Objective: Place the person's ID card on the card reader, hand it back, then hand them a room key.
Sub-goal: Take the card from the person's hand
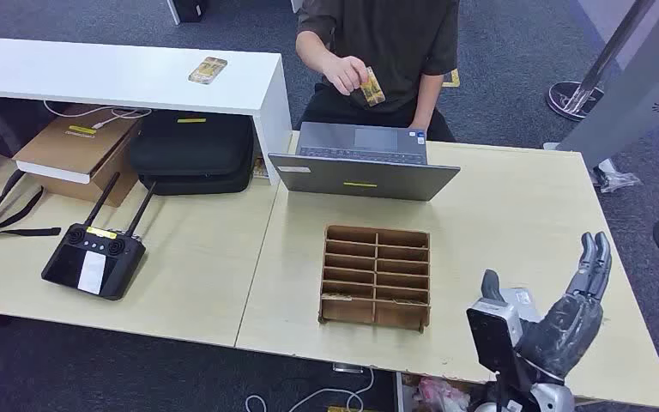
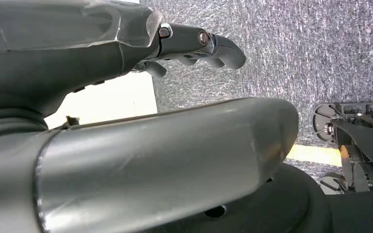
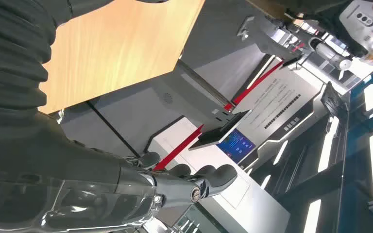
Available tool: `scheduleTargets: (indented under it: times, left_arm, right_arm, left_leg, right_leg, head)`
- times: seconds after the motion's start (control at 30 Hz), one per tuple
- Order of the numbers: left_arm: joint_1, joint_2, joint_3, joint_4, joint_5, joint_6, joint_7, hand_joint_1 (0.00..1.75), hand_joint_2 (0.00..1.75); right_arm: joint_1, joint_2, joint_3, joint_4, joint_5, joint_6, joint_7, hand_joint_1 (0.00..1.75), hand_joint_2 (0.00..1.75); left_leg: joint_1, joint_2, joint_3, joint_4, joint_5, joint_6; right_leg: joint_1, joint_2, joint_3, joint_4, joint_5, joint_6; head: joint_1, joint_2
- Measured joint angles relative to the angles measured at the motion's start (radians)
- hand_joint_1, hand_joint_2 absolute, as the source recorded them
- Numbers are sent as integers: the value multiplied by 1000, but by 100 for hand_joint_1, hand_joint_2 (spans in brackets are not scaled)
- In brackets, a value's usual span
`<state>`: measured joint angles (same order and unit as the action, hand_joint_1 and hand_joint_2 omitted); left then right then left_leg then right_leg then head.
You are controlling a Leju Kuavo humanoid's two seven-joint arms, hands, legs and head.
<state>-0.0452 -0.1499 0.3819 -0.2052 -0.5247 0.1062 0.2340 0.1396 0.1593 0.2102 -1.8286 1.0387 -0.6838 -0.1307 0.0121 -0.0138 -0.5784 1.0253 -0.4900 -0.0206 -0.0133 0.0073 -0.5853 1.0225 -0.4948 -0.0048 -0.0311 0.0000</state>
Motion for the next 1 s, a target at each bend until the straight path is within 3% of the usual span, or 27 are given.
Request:
scheduleTargets:
  times: [0.23,0.3,0.37,0.4,1.0]
  left_arm:
    - [0,0,2,0,3,2,-2,0,0]
    - [1,0,11,0,5,8,-8,0,0]
    - [1,0,31,0,9,16,-17,0,0]
    - [1,-1,39,0,10,18,-20,0,0]
    - [1,-1,57,0,-8,10,-25,0,0]
  right_arm:
    - [20,7,-13,-20,3,0,-42,0,175]
    - [45,43,-58,-55,-36,0,-151,0,175]
    - [88,111,-166,-130,-92,0,-289,0,175]
    - [102,136,-210,-158,-102,0,-313,0,175]
    - [124,157,-290,-196,47,0,-237,0,175]
  left_leg:
    - [0,0,0,0,0,0]
    - [0,0,0,0,0,0]
    - [0,0,1,0,0,0]
    - [0,0,1,0,0,0]
    - [0,1,1,0,0,0]
  right_leg:
    - [0,0,0,0,0,0]
    - [0,0,0,0,0,0]
    - [0,0,0,0,0,-1]
    - [0,0,1,0,0,-1]
    - [0,0,1,0,0,-1]
  head:
    - [0,0]
    - [0,0]
    - [0,0]
    - [0,0]
    - [0,0]
